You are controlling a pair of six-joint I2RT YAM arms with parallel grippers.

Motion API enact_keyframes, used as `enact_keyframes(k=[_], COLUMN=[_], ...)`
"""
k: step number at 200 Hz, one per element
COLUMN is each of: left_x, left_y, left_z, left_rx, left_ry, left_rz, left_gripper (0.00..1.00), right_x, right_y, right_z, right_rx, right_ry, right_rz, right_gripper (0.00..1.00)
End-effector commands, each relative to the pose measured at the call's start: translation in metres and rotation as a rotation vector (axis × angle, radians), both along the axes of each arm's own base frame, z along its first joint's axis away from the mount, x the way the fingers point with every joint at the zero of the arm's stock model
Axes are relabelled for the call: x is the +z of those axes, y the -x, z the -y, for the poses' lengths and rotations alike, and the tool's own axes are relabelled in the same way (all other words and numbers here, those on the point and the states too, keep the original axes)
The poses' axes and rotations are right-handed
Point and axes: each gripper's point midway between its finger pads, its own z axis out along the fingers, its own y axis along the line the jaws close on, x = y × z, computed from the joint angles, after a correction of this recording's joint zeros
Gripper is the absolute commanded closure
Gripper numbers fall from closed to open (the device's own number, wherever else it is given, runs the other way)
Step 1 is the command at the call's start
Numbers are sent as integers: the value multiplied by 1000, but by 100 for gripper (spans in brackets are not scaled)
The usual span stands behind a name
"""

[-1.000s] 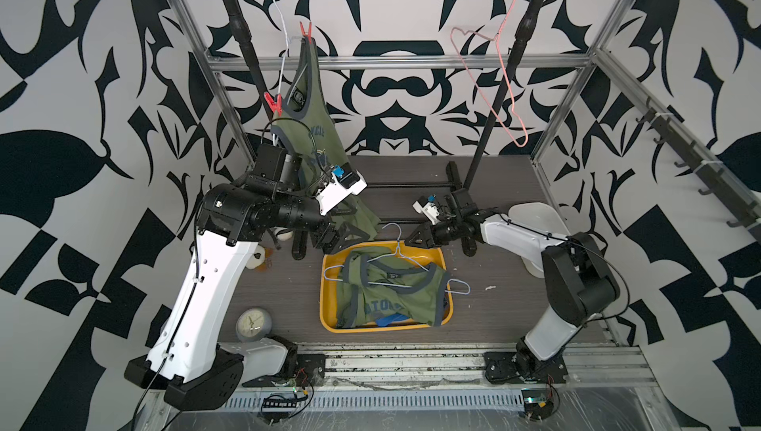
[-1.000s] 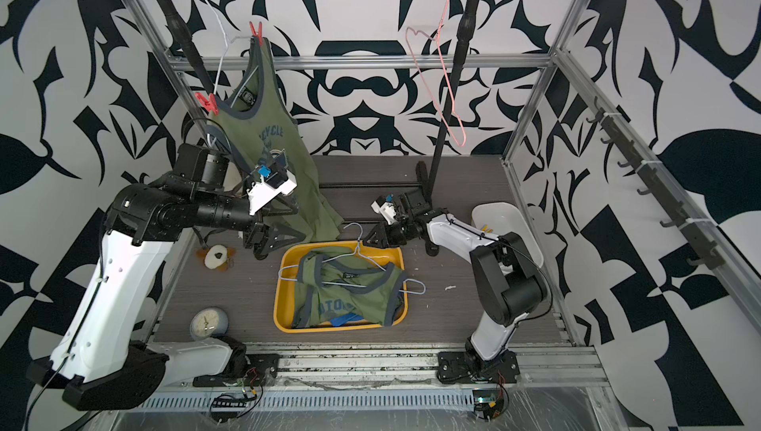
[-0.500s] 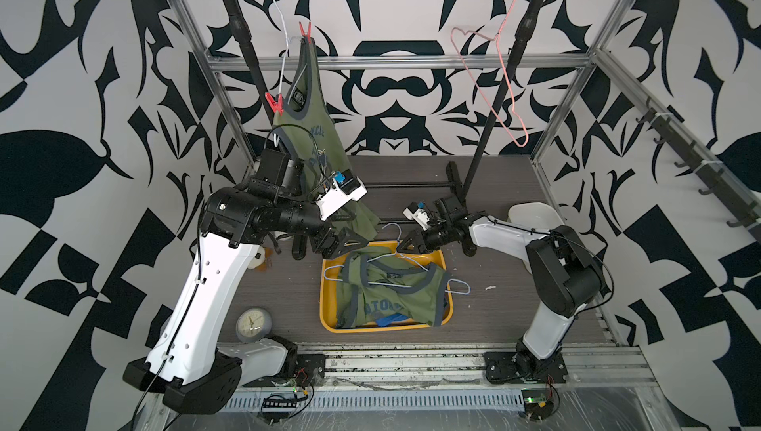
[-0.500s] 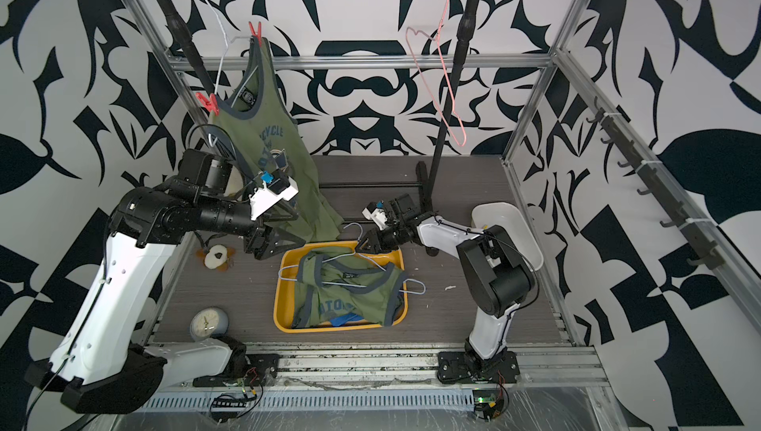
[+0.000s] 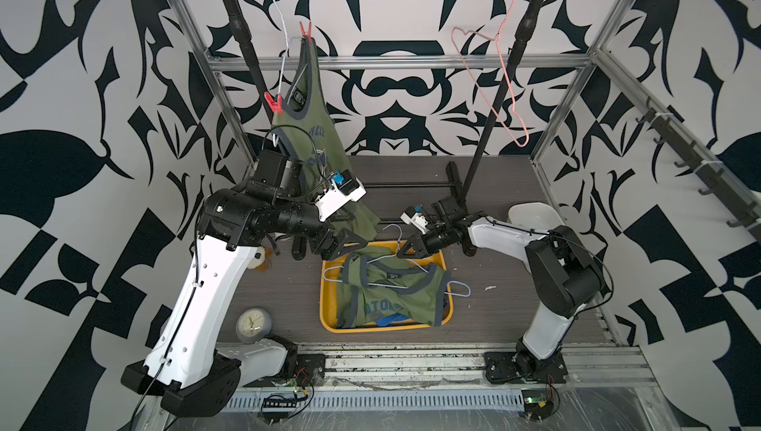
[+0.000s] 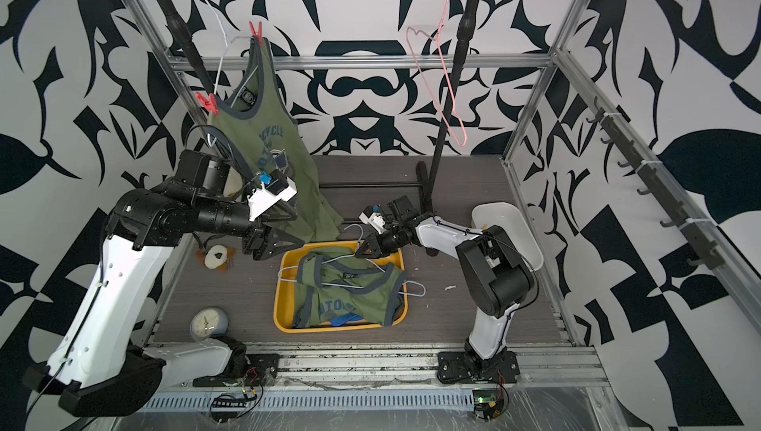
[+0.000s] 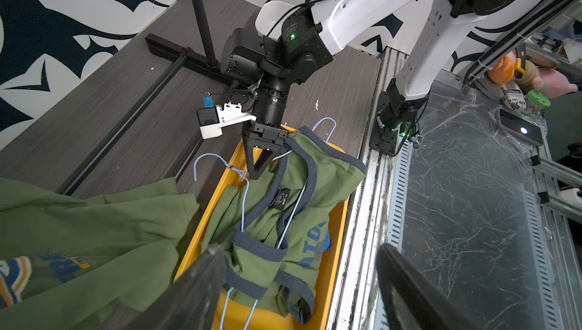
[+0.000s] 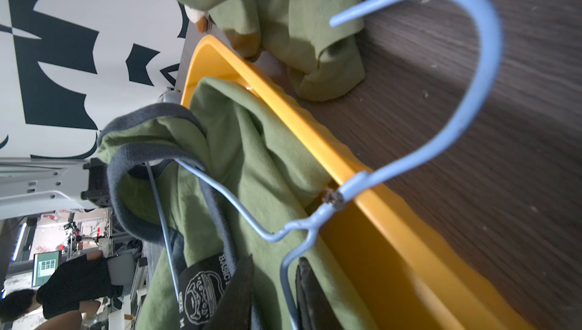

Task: Remove the clothespins securing tank tops to the hanger
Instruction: Pick up the hanger from the basket.

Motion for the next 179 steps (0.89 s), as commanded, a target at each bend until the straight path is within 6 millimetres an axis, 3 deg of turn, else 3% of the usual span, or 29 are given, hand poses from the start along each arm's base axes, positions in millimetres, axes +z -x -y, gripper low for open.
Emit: enact_keyframes(k=[1, 125, 179], left_x=[3, 1, 5], left_y=[4, 4, 5], left_z=[-3, -3, -3], left_rx=[2, 7, 12], left_ry=[4, 4, 13], left_rz=[7, 8, 13], left_gripper=[20, 19, 19], right_x=[27, 2, 9], right_y=[6, 9, 5], right_z=[-8, -11, -14], right_rx=[67, 131, 133], right_ry=[-59, 14, 7], right_rz=[45, 0, 19], right_gripper=[77, 79, 92])
